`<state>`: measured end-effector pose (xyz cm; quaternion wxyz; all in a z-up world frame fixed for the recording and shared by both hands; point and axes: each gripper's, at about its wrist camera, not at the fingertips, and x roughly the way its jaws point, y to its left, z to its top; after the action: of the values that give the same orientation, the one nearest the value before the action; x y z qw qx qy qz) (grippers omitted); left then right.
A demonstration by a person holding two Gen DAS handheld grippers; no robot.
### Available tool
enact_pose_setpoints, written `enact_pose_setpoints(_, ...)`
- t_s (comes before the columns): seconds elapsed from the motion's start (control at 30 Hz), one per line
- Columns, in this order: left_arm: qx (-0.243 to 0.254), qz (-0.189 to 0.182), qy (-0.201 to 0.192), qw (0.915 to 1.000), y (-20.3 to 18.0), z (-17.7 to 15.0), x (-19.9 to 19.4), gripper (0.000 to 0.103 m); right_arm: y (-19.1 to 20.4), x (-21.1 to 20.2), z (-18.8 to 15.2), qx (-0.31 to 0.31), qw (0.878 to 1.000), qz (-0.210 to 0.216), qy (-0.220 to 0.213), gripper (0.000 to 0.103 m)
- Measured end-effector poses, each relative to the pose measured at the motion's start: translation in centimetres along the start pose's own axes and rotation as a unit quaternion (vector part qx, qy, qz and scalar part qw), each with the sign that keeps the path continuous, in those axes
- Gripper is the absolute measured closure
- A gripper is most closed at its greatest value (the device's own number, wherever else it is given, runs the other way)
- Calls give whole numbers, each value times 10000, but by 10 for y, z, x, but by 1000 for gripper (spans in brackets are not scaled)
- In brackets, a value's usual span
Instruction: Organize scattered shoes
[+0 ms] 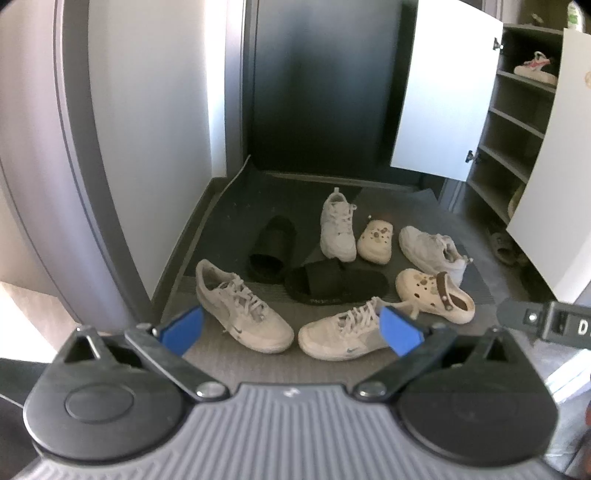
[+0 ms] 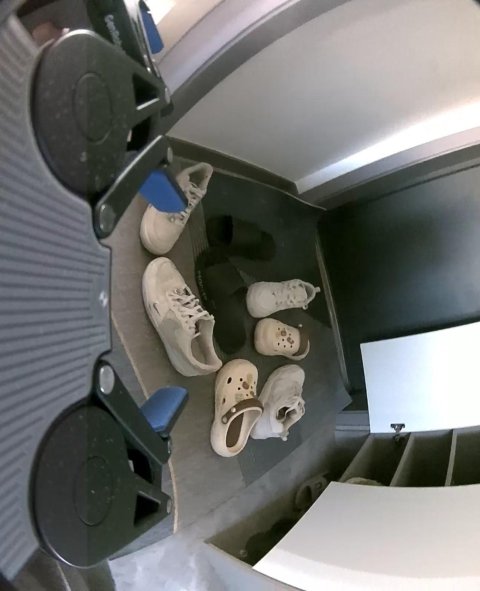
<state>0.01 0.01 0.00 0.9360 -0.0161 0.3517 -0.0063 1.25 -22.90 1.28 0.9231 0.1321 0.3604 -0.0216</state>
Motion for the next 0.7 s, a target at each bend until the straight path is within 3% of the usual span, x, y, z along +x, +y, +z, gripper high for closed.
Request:
enact_pose_setpoints(0.2,54,63,-164,9998,1,-1,-2,0,-1,1,-6,-86,9998,93,-124,0)
enact_pose_setpoints(0.33,235,200,-116,9995,-23,-8,-9,0,5,-2,-8,-90,9997,16,-219,0)
enact_pose_setpoints(0.53,102,118,37,9999,-10,-4,-2,0,2,-2,-2,-23,9995,236,-196,0)
enact_pose_setpoints(0.7,28,58,135,9999,-2,-3,2,0,4,-2,0,-19,9998,183,-125,0)
